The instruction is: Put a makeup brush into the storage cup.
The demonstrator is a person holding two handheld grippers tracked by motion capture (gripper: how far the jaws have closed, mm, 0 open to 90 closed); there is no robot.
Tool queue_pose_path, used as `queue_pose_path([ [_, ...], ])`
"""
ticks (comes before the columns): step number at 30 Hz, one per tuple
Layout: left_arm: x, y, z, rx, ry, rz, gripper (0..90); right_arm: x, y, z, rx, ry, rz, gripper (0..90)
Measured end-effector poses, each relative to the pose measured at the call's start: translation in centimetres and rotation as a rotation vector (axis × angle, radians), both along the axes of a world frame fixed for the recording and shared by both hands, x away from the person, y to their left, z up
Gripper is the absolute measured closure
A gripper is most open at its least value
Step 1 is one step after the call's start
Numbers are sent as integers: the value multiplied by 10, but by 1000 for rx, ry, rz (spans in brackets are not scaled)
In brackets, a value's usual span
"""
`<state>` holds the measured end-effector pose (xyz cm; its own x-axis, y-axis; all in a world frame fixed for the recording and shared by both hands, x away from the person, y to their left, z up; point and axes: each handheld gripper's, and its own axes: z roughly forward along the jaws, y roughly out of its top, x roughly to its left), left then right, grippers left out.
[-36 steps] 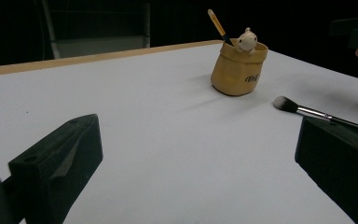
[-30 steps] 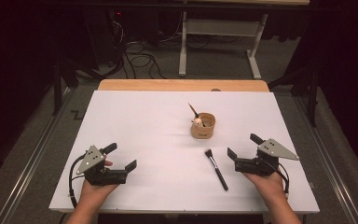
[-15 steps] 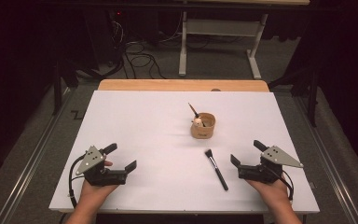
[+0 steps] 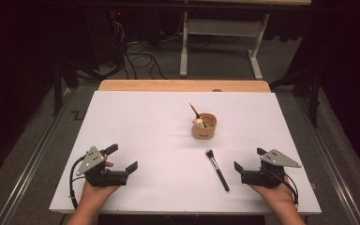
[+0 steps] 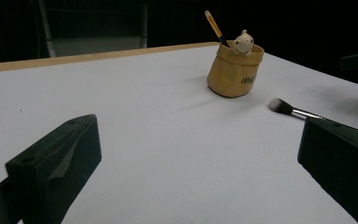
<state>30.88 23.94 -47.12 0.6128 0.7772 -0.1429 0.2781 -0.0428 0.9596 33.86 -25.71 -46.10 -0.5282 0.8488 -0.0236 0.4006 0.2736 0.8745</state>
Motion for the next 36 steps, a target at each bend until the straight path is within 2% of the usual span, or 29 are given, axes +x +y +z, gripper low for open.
queue_pose_path([
  [5,-2,1,1,-1,-5,3,2,2,3,-4,-51,52,19,39],
  [8,-1,1,1,-3,-9,5,2,2,8,-7,-101,84,35,49],
  [14,-4,1,3,-12,-17,9,2,3,13,-14,-169,156,49,57],
  [17,-4,2,4,-15,-16,9,2,5,13,-16,-172,190,38,59],
  [25,-3,5,3,-14,-17,8,2,8,17,-11,-206,241,44,71],
  [33,-3,5,4,-15,-16,3,2,9,17,-9,-217,322,50,109],
  [36,-4,4,4,-26,-15,5,2,10,15,-6,-240,341,57,115],
])
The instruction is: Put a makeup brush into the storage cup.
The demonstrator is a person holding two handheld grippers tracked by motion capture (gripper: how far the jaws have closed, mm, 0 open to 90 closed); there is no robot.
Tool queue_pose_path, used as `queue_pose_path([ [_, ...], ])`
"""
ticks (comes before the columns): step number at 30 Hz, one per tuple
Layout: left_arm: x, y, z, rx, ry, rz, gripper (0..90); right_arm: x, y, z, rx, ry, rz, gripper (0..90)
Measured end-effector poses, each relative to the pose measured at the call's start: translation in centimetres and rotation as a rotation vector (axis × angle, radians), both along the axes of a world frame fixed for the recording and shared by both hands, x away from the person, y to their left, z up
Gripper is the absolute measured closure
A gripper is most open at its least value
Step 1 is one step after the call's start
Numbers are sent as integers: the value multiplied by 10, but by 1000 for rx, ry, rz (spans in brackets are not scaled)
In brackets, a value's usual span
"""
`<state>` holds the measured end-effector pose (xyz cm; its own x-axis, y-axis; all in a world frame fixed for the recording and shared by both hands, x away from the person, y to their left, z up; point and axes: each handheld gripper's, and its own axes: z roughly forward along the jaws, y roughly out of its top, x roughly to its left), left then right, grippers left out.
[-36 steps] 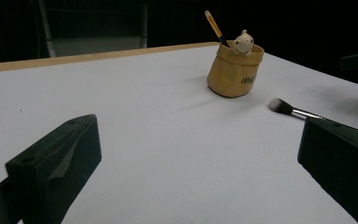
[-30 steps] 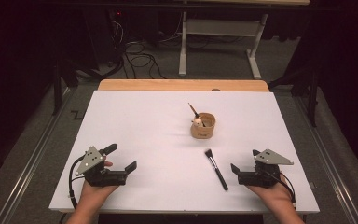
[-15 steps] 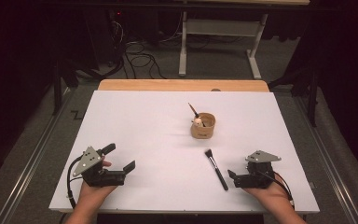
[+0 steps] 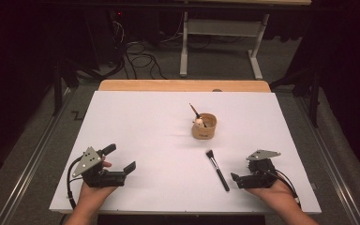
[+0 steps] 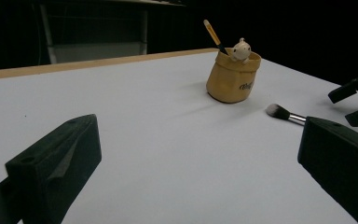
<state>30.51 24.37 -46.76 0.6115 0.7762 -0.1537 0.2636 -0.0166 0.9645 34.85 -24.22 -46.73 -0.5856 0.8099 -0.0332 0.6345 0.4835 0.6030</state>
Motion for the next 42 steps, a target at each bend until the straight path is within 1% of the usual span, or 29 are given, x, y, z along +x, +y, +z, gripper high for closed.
queue_pose_path([
  [3,0,1,0,2,1,-1,2,0,-2,3,-16,30,-2,122],
  [5,0,1,0,1,1,-1,2,0,-3,4,-22,56,7,129],
  [6,0,1,0,1,1,-2,2,0,-3,5,-34,71,15,129],
  [9,0,0,0,8,0,-4,2,-1,-2,7,-59,94,23,129],
  [13,0,0,0,11,1,-7,2,-2,0,8,-78,118,32,129],
  [17,0,0,0,8,0,-7,2,-2,3,9,-91,150,44,129],
  [19,0,0,0,5,0,-4,2,-3,5,8,-116,171,56,129],
  [20,0,0,0,0,2,-3,2,-3,6,9,-119,179,58,129],
  [23,0,1,0,3,1,-4,2,-1,8,13,-138,191,66,133],
  [26,0,1,1,3,2,-5,2,1,9,17,-146,200,63,140],
  [30,0,1,1,1,1,-4,2,1,10,20,-163,231,58,153],
  [33,0,2,1,5,-2,-4,2,1,12,20,-190,257,55,157],
  [34,0,2,1,5,-3,-4,2,1,12,21,-199,260,66,158],
  [37,0,2,1,3,-3,-2,2,0,16,23,-222,277,78,161],
  [38,0,2,1,0,-4,-1,2,0,17,25,-228,276,81,161],
  [39,0,3,1,2,-6,-1,2,0,19,27,-226,278,90,165],
  [40,0,3,1,2,-6,-1,2,0,20,28,-222,283,80,168],
  [42,0,3,1,-2,-4,1,2,1,24,31,-224,286,95,176],
])
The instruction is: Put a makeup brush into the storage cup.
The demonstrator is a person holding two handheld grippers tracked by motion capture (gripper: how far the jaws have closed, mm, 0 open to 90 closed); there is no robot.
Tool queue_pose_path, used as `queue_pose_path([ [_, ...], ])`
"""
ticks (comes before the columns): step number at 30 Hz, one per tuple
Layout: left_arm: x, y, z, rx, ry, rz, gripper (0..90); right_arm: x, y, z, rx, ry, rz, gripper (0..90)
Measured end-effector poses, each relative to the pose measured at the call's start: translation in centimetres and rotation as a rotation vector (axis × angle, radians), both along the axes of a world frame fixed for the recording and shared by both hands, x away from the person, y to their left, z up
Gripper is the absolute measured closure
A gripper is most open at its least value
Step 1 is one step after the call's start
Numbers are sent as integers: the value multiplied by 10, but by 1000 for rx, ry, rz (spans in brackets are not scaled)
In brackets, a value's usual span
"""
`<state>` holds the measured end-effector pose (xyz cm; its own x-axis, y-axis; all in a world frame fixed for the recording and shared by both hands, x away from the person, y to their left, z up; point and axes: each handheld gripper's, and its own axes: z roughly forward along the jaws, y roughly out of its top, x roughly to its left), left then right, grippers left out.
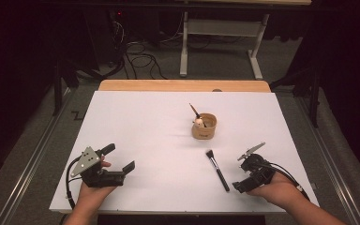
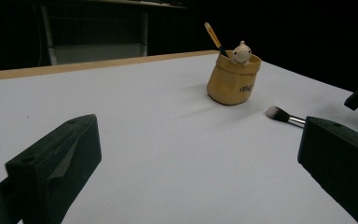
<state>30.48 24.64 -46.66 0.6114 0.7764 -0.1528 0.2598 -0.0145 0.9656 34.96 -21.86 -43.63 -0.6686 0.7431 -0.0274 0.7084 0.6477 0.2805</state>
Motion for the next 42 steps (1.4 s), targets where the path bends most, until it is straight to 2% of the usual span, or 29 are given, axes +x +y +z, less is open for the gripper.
queue_pose_path([
  [7,0,0,1,-8,-2,1,2,-2,17,4,-20,-2,54,262],
  [16,0,2,1,-5,-5,-1,2,0,35,4,-11,-6,51,316],
  [21,0,2,1,-14,-6,1,2,1,42,-1,0,12,46,386],
  [24,0,2,1,-15,-7,1,2,0,44,-4,6,20,71,436],
  [32,-1,2,2,-16,-8,2,2,0,51,-5,30,38,68,530],
  [37,-1,3,2,-16,-9,2,2,1,52,-7,9,42,84,574],
  [42,0,4,2,-13,-11,4,2,0,53,-10,-3,57,72,597],
])
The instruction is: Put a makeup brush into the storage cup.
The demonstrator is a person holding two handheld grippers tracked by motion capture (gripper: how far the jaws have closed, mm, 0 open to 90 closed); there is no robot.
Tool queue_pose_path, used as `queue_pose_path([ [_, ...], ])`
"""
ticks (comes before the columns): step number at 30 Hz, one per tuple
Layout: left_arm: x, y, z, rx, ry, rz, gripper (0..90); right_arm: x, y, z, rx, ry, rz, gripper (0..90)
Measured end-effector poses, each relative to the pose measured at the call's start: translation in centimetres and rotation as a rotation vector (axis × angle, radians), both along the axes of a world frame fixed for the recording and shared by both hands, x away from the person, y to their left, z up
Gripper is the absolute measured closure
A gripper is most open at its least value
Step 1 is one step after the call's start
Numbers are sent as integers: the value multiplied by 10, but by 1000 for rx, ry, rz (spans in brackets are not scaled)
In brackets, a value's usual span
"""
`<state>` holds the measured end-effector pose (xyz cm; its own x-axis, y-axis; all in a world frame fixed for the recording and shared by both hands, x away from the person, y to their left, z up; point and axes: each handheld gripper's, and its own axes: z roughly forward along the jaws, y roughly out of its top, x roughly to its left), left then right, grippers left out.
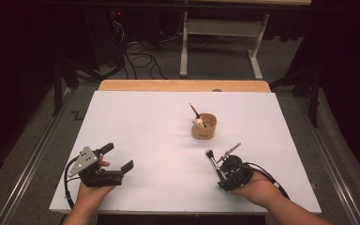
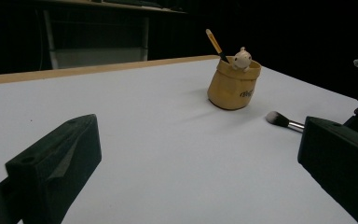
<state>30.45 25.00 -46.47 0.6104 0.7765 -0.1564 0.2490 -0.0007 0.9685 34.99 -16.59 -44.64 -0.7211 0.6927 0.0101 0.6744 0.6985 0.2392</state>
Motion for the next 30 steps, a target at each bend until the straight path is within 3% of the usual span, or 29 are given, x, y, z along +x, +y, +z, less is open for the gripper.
queue_pose_path([
  [15,0,0,0,-2,2,1,2,4,2,-1,1,18,-43,707],
  [30,0,2,0,-8,-1,5,2,6,4,-1,-32,21,-65,781],
])
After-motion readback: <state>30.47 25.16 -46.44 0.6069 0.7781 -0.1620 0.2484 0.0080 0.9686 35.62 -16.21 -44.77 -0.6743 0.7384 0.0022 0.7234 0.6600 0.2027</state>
